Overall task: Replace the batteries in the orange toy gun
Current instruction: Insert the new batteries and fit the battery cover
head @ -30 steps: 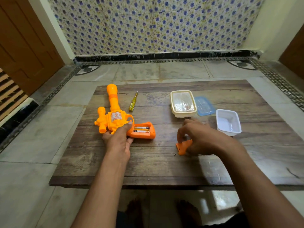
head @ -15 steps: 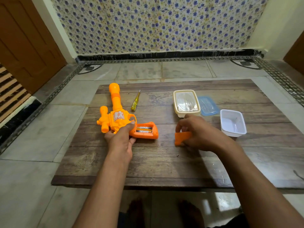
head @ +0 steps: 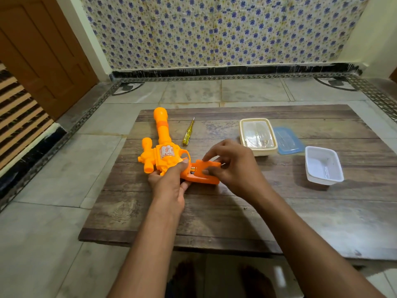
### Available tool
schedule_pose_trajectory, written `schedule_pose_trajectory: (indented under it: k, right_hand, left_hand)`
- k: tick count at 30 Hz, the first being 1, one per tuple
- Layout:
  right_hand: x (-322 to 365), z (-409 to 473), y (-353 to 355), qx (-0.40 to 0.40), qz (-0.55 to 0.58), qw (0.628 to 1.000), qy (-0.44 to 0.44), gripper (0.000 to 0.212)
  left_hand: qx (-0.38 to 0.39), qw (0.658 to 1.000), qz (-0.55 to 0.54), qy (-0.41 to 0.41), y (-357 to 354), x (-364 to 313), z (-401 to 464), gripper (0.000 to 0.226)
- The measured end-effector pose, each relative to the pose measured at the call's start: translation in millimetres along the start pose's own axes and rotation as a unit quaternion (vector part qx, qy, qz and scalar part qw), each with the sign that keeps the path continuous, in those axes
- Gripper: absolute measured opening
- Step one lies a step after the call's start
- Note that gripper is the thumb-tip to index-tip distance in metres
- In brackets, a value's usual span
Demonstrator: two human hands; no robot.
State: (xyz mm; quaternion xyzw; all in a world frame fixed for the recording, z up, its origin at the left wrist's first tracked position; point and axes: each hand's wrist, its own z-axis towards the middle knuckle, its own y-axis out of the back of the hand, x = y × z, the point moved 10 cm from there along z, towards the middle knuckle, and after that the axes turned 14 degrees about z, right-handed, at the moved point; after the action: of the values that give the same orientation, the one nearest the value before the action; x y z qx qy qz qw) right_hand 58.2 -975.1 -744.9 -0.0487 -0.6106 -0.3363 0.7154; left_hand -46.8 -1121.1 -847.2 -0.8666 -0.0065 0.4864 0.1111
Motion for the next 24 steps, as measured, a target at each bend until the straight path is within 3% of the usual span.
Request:
schedule_pose_trajectory:
  k: [5,16,20,24]
  right_hand:
    - [6.1,3.2,-19.5,0.042,-0.075,0.995,0.049,0.013]
    - [18.7,1.6,-26.8,0.093,-0.266,0.958,0.051,0.045]
    - [24.9,-1.7,-28.0,0.101,-0.211,0.971,0.046,0.049]
    - [26.0,-6.8,-40.2,0.158,-0.182,0.969,0.06,0.036]
  left_hand:
    - [0.0,1.0,-0.009,-0.005,1.5,-1.0,3.1,0.072]
    - [0.0,1.0,-0.004,-0.007,-1.0,-2.3,2.0,0.067]
    - [-0.002,1.0,-0.004,-0.008,0.6,-1.3,3.6,0.063]
    - [-0.019,1.0,0.008,-0.002,5.5,1.5,6.6,0.067]
